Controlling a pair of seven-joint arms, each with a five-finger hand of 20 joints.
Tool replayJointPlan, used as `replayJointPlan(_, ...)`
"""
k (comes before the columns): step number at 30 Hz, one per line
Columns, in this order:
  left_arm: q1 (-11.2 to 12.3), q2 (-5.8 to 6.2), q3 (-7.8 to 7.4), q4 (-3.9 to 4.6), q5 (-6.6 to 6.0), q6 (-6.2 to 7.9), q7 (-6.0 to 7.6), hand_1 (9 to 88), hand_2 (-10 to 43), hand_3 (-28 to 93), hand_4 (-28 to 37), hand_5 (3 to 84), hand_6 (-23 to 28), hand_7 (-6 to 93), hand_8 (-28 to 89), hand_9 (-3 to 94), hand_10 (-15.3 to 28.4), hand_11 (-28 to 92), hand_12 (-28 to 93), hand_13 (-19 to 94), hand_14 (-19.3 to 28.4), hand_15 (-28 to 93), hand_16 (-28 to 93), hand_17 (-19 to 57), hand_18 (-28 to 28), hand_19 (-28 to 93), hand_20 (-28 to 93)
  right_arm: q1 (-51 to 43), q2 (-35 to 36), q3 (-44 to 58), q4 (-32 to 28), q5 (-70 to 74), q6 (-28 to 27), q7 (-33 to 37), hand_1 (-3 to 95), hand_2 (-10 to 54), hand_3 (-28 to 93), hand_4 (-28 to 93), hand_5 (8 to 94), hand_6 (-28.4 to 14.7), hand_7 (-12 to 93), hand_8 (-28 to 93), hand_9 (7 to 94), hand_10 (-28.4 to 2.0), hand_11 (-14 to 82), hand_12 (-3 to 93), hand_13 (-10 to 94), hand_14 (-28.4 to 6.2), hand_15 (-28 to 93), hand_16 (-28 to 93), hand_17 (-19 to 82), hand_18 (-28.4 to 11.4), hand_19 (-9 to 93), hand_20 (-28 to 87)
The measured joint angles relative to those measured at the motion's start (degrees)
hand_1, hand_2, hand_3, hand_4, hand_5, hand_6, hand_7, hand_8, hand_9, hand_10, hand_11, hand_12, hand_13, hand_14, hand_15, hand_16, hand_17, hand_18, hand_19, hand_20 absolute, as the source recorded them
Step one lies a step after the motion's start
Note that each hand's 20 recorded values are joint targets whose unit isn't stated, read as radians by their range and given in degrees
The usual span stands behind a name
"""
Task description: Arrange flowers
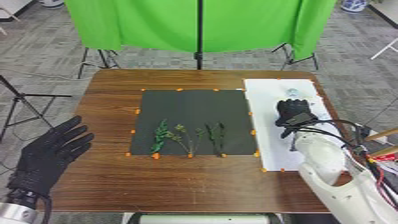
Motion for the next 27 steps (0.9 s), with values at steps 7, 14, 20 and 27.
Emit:
replayJointPlan(7, -0.1, 0.49, -1.17, -0.05, -0.03, 0.0, -0.12, 25.2, 0.1, 72, -23.4, 35.9, 2.5, 21.2, -11, 28.4, 12.1, 25, 14, 23, 14.7, 34, -1, -10.9, 21.0, 44, 6, -0.1, -0.2, 0.6, -0.9, 0.7, 2.5, -2.4, 47.7, -9.5, 86, -28, 74.1, -0.7, 50, -14, 91.4, -2.1, 21.6, 45.1, 84, -0.7, 59, 28, 38, -19.3, 88, 43)
replayJointPlan(14, -0.4, 2.71, -4.34, -0.16, -0.47, -0.06, -0.82, 25.3, 0.2, 72, -23.4, 35.9, 2.5, 21.2, -10, 28.3, 12.2, 25, 14, 23, 14.8, 34, -1, -10.9, 21.0, 44, 6, 2.3, -1.7, -1.5, -5.0, 3.4, 3.4, -5.5, 47.3, -9.5, 86, -28, 73.9, -0.6, 50, -14, 91.5, -2.2, 21.1, 45.7, 84, -0.9, 59, 29, 38, -19.3, 88, 43)
replayJointPlan(20, -1.4, 5.96, -7.92, 0.15, -0.82, -0.03, -1.37, 25.3, 0.2, 72, -23.4, 35.9, 2.5, 21.2, -10, 28.3, 12.2, 25, 14, 23, 14.8, 34, -1, -10.9, 21.0, 44, 6, 12.0, -8.8, -10.9, -2.8, 4.1, 4.4, -11.3, 47.2, -9.5, 86, -28, 73.2, -0.4, 51, -14, 91.3, -2.4, 21.6, 45.7, 83, -1.0, 60, 29, 38, -18.9, 88, 44)
replayJointPlan(27, -3.9, 9.2, -8.04, 1.45, -1.16, 0.29, -1.18, 25.3, 0.3, 72, -23.3, 35.8, 2.4, 21.2, -10, 28.2, 12.1, 25, 14, 23, 14.7, 34, -1, -10.9, 21.1, 44, 6, 18.1, -22.7, -17.5, 2.3, -2.5, 3.5, -19.4, 47.1, -9.5, 86, -28, 72.6, -0.2, 51, -14, 90.6, -2.3, 22.0, 45.6, 83, -0.8, 60, 29, 37, -18.6, 88, 44)
